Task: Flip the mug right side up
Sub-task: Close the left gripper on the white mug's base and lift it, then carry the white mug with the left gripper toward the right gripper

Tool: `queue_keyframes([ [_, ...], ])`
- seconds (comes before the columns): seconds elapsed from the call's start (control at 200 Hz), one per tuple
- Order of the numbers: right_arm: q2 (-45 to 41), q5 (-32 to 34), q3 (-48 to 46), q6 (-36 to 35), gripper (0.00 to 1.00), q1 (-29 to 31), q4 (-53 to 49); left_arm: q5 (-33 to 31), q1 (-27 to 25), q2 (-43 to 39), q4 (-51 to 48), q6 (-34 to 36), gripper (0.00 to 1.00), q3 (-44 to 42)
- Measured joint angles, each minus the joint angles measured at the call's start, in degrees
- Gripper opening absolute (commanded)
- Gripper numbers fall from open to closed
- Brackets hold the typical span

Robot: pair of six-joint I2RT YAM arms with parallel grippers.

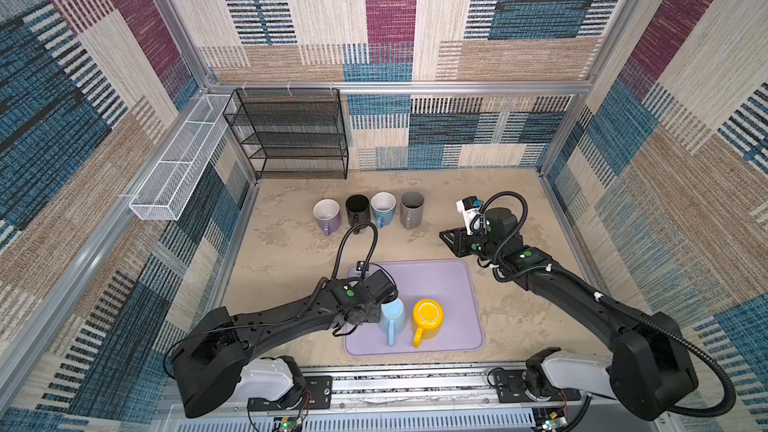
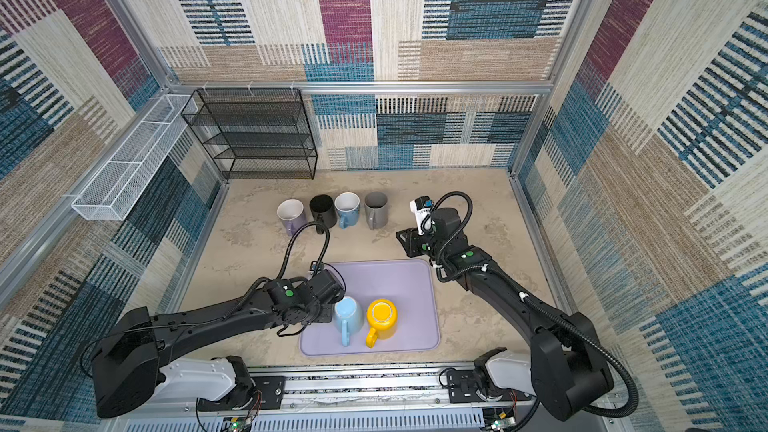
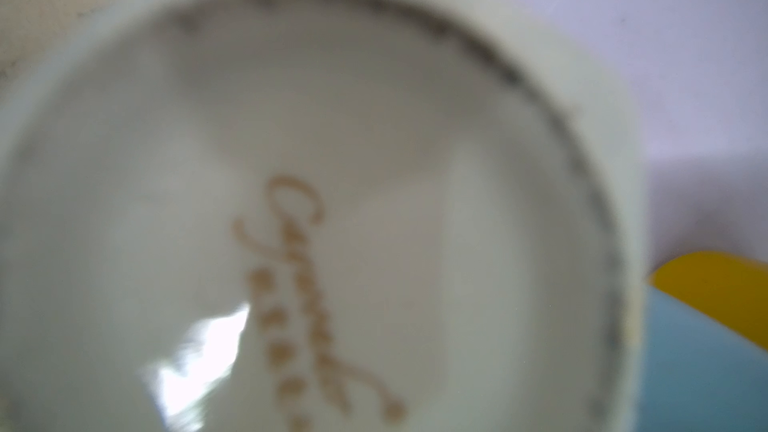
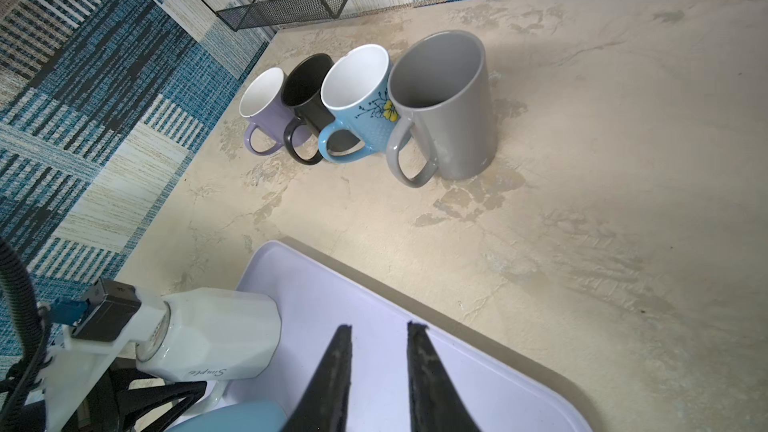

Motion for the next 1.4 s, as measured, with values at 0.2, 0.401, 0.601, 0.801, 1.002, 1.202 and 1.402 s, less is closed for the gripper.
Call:
queue_keyframes([
  [0.2, 0.0, 0.0, 0.0, 0.0, 0.27, 0.0, 0.0, -0.1, 0.1, 0.1, -0.1, 0.0, 0.17, 0.2],
  [0.401, 0.0, 0.0, 0.0, 0.0, 0.27, 0.0, 0.0, -0.2, 0.2, 0.2, -0.2, 0.2, 0.13, 0.3],
  [0.601, 0.0, 0.0, 0.0, 0.0, 0.27, 0.0, 0.0, -0.3, 0.3, 0.2, -0.5, 1.2, 0.00, 0.5],
  [0.801, 0.0, 0.0, 0.0, 0.0, 0.27, 0.0, 0.0, 0.0, 1.2, -0.4, -3.1, 2.9, 0.00, 2.0],
  [1.002, 0.0, 0.0, -0.3, 0.0, 0.27, 0.0, 0.0, 1.6, 3.7, -3.3, -4.5, 6.2, 0.00, 4.1],
  [1.202, 0.0, 0.0, -0.8, 0.0, 0.27, 0.0, 0.0, 4.4, 6.4, -5.6, -4.6, 9.4, 0.00, 4.6],
  [1.402, -0.1, 0.0, -0.8, 0.0, 0.27, 0.0, 0.1, 9.7, 9.8, -8.2, -3.3, 12.4, 0.00, 4.5],
])
